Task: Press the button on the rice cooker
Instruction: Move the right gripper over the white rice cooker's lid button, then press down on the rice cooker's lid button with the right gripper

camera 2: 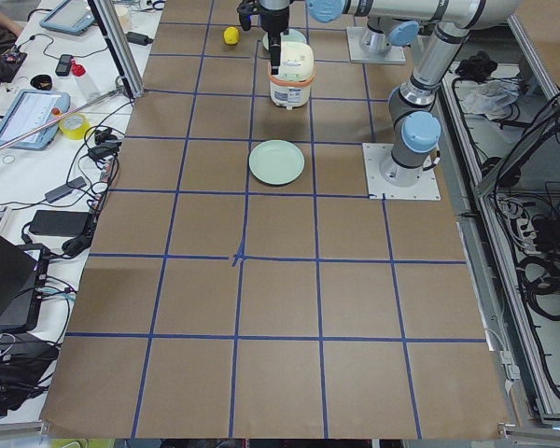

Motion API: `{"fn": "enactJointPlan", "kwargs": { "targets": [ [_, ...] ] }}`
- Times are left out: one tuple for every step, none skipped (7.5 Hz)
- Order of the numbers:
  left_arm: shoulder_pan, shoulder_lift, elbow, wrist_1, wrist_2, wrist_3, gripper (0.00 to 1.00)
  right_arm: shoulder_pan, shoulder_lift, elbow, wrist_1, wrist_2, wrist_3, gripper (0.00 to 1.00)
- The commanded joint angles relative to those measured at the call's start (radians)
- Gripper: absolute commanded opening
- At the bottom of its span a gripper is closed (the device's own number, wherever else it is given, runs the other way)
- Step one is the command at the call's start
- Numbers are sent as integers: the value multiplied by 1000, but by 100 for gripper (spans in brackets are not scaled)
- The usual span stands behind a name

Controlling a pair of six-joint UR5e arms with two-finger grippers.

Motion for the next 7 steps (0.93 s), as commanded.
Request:
{"fn": "enactJointPlan", "kwargs": {
  "targets": [
    [0,0,0,0,0,0,100,25,7,27,-13,1,1,0],
    [0,0,0,0,0,0,100,29,12,31,-41,3,1,0],
    [0,0,0,0,0,0,100,32,10,59,-57,1,0,0],
    [0,0,0,0,0,0,100,37,10,85,-109,0,3,0],
    [0,0,0,0,0,0,100,37,10,71,-114,-9,-2,0],
    [0,0,0,0,0,0,100,37,3,68,-111,-16,0,0],
    [0,0,0,0,0,-1,100,36,-4,47,-96,-20,-2,49]
  ]
}}
